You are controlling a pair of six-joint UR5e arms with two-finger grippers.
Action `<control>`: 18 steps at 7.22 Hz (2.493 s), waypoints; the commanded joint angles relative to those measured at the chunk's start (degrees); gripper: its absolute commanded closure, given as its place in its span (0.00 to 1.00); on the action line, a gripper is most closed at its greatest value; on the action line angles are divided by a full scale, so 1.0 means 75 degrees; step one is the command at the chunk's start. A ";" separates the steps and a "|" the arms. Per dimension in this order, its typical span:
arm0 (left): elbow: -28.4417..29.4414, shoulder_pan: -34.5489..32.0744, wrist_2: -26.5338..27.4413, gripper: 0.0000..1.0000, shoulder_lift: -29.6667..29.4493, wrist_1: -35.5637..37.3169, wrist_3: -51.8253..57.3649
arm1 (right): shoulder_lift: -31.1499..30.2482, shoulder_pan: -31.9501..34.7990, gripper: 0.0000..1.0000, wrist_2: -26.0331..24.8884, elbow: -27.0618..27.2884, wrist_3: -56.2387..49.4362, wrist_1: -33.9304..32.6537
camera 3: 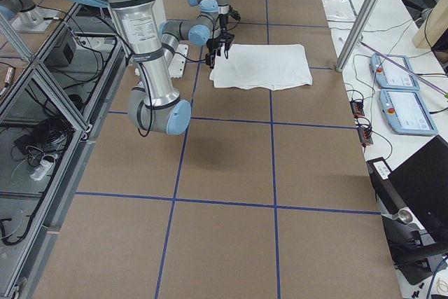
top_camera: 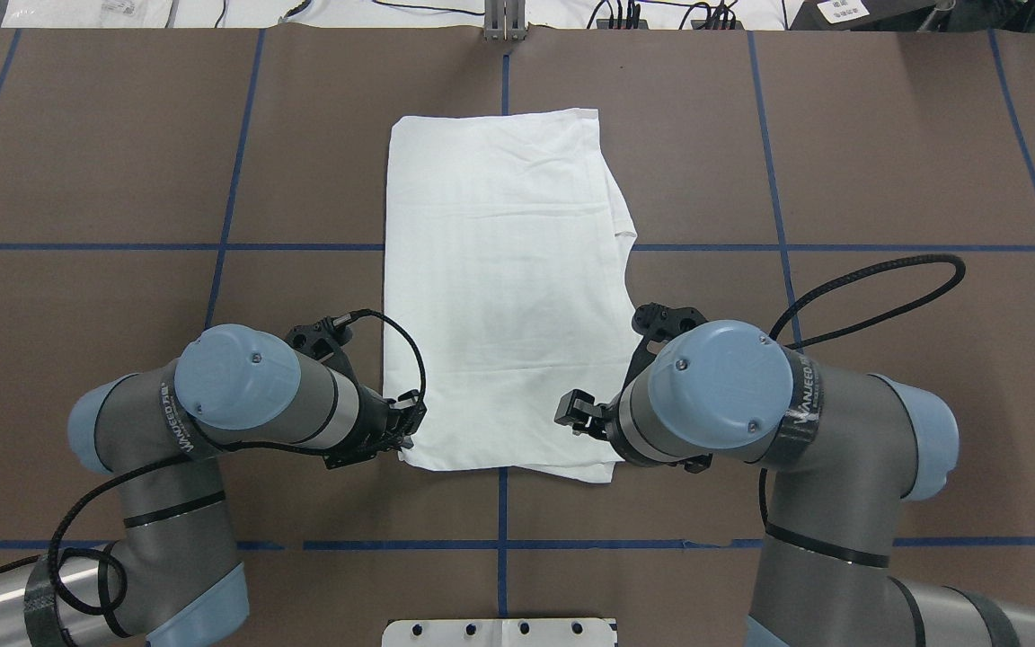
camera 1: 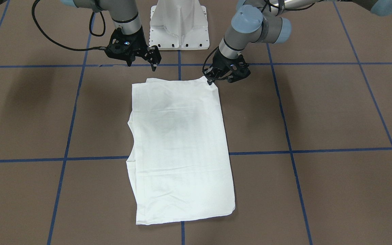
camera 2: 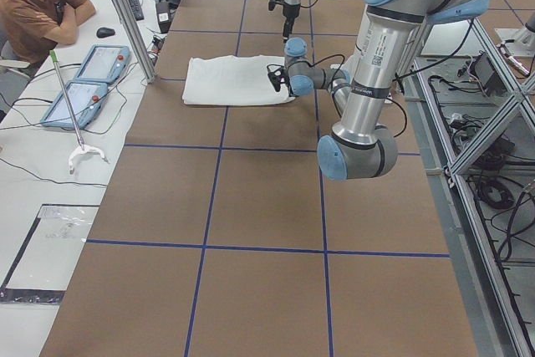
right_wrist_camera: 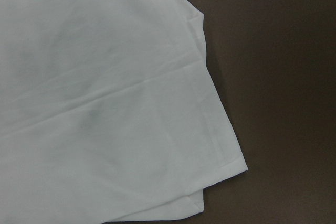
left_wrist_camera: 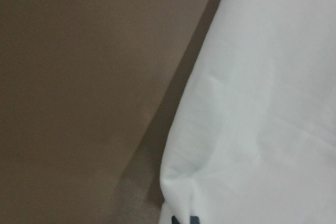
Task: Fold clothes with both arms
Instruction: 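Move the right gripper to the shirt's other near corner, then lower both grippers and pinch the two near corners of the shirt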
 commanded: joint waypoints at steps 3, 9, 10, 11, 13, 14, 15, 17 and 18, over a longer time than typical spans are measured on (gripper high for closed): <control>-0.0004 0.0009 -0.0021 1.00 -0.0009 -0.0021 0.0074 | 0.0698 -0.0370 0.00 -0.0622 -0.1551 0.1308 0.0066; -0.0004 0.0032 -0.0021 1.00 -0.0044 -0.0021 0.0074 | 0.0582 -0.0722 0.00 -0.0939 -0.1811 0.1284 0.0066; -0.0004 0.0032 -0.0010 1.00 -0.0044 -0.0021 0.0074 | 0.0582 -0.0710 0.00 -0.0951 -0.1811 0.1284 0.0066; -0.0004 0.0032 -0.0009 1.00 -0.0044 -0.0021 0.0074 | 0.0582 -0.0710 0.00 -0.0951 -0.1823 0.1273 0.0066; -0.0004 0.0032 -0.0009 1.00 -0.0044 -0.0021 0.0074 | 0.0582 -0.0722 0.02 -0.1021 -0.1846 0.1273 0.0066; -0.0004 0.0032 -0.0009 1.00 -0.0044 -0.0021 0.0074 | 0.0594 -0.0722 0.02 -0.1021 -0.1928 0.1273 0.0066; -0.0004 0.0032 -0.0009 1.00 -0.0032 -0.0021 0.0074 | 0.0594 -0.0722 0.02 -0.1021 -0.1952 0.1273 0.0077; -0.0004 0.0032 -0.0009 1.00 -0.0032 -0.0021 0.0086 | 0.0617 -0.0722 0.15 -0.1010 -0.1964 0.1273 0.0066; -0.0004 0.0044 -0.0009 1.00 -0.0021 -0.0021 0.0086 | 0.0617 -0.0734 0.42 -0.1010 -0.1964 0.1273 0.0066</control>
